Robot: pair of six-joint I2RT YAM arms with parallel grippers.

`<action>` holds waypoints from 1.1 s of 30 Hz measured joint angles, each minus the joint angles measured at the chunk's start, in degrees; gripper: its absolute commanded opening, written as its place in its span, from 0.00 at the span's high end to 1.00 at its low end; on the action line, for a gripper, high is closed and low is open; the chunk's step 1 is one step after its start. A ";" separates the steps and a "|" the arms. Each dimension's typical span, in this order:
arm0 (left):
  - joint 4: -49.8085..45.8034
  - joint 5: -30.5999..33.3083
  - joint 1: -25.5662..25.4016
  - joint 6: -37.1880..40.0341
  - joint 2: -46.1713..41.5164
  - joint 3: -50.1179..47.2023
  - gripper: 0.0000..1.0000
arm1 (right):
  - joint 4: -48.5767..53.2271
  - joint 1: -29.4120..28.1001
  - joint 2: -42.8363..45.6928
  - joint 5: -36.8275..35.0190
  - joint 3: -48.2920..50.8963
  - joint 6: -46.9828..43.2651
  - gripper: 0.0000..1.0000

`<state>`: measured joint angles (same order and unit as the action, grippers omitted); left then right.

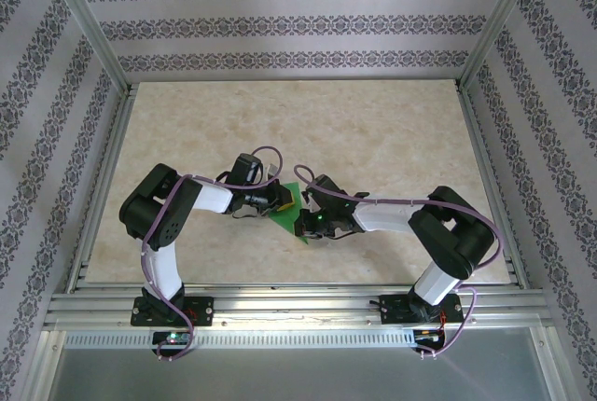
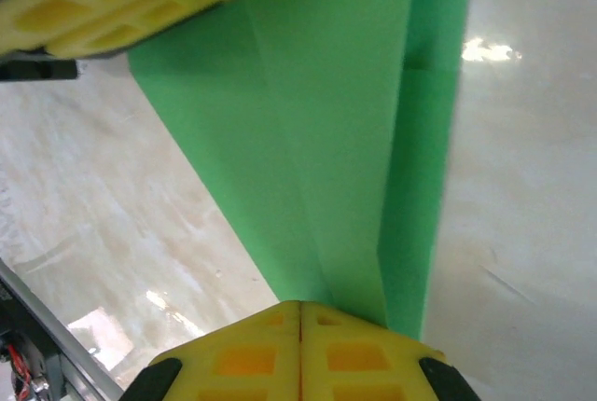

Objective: Fold a paper plane with a square sheet of paper (pick it up from the middle)
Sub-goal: Fourth fold the wing at the center of the table.

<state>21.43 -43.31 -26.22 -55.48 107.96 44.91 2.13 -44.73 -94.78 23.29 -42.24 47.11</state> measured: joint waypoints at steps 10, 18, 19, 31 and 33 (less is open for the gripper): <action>0.00 -0.02 0.00 0.00 0.00 0.00 0.91 | -3.02 0.39 1.29 -0.09 3.30 0.96 0.93; 0.00 -0.04 0.00 0.00 0.00 -0.04 0.91 | -5.18 0.66 3.85 0.09 6.64 2.21 0.93; 0.00 -0.04 0.00 0.00 0.00 -0.04 0.91 | -5.25 0.74 4.24 0.11 7.08 2.25 0.93; 0.07 -0.48 -0.04 -0.02 0.07 -0.15 0.91 | -9.44 0.76 8.28 0.81 13.18 3.93 0.93; 0.11 -0.48 -0.04 -0.02 0.07 -0.15 0.91 | -8.85 0.74 9.14 1.09 13.70 3.93 0.93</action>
<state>21.54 -43.79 -26.26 -55.51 108.03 44.75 -6.72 -43.99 -85.65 24.38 -28.53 51.05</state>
